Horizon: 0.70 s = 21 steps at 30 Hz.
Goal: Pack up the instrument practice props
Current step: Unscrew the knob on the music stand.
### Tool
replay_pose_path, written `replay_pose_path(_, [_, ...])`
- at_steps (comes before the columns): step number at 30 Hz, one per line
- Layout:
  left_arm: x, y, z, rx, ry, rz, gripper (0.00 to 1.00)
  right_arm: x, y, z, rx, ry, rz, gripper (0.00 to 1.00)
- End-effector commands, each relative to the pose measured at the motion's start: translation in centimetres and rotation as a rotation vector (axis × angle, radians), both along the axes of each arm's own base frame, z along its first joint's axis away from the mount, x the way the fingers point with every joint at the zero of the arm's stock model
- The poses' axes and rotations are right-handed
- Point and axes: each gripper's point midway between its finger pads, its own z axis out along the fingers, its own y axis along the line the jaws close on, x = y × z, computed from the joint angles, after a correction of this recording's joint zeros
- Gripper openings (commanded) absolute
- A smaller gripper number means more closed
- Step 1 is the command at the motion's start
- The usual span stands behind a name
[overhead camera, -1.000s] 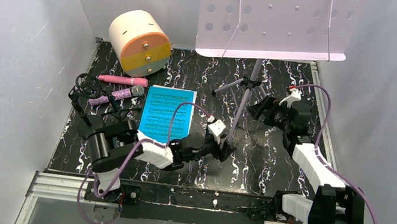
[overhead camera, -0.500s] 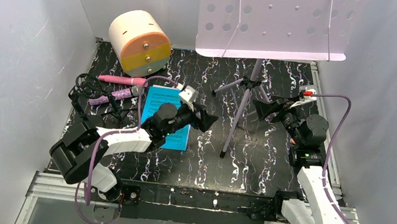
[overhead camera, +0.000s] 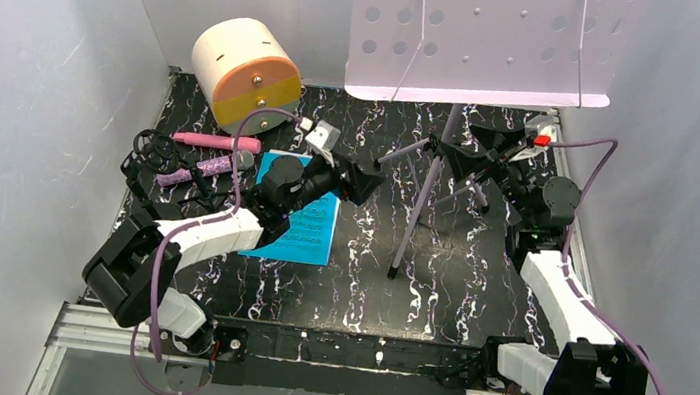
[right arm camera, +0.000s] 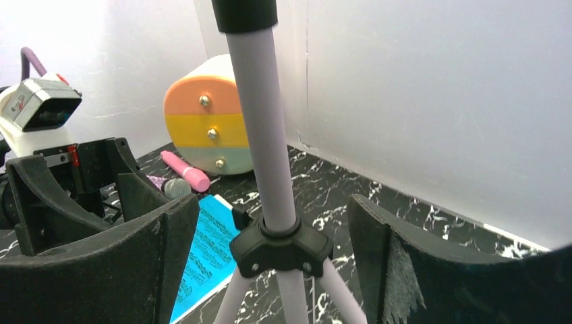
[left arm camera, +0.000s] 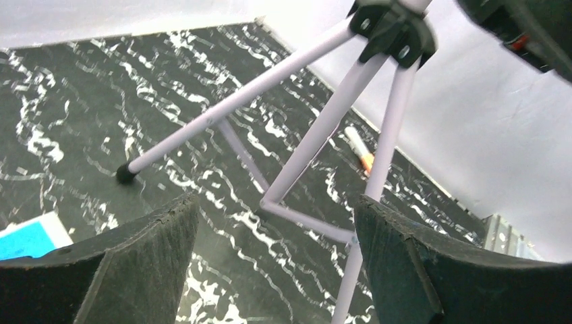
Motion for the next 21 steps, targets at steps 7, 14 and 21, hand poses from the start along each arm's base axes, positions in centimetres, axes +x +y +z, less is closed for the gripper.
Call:
replay_pose_path(7, [0.9, -3.7, 4.6, -0.063, -0.065, -0.146, 0.82, 0.9, 1.8, 3.4, -0.020, -0.157, 0.111, 0.80])
replay_pose_path(14, [2.1, -4.7, 6.0, -0.067, -0.095, -0.153, 0.81, 2.4, 2.6, 1.1, -0.060, -0.110, 0.156, 0.64])
replay_pose_path(21, [1.8, -6.6, 6.0, -0.048, -0.117, -0.262, 0.81, 2.6, 2.8, -0.1, -0.095, -0.084, 0.166, 0.38])
